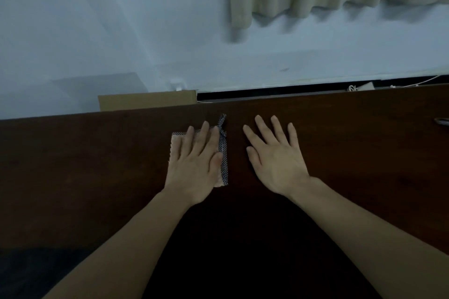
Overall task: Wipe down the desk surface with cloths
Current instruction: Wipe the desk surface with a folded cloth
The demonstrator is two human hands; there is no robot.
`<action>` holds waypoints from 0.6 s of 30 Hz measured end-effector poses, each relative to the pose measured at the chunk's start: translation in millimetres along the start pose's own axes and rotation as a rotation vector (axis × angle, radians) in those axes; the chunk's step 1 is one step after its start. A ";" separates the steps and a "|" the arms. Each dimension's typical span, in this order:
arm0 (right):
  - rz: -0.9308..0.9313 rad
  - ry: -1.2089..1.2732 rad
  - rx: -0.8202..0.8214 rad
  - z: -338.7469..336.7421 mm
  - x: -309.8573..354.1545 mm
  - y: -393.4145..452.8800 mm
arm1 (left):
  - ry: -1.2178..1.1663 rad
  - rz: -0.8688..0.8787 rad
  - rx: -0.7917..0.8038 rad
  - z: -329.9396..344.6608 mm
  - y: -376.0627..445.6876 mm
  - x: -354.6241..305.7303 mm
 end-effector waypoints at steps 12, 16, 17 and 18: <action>0.064 -0.106 -0.003 8.1 2.6 3.7 | -0.014 -0.059 -0.079 -33.0 85.2 37.8; 0.076 -0.118 0.008 8.8 5.8 2.3 | 0.103 0.082 0.000 -12.9 20.5 28.0; 0.080 -0.123 0.007 8.5 4.4 1.7 | 0.106 0.159 -0.003 -3.5 2.2 26.1; 0.084 -0.123 0.002 8.8 4.6 1.5 | 0.110 0.229 -0.007 4.3 -15.3 27.5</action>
Point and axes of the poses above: each hand's wrist, its own y-axis towards the middle knuckle, its own z-axis out of the palm, x = y × z, the point moved 2 cm from there along y, towards the middle knuckle, and after that the axes turned 10 degrees about x, right-handed, at the moved point
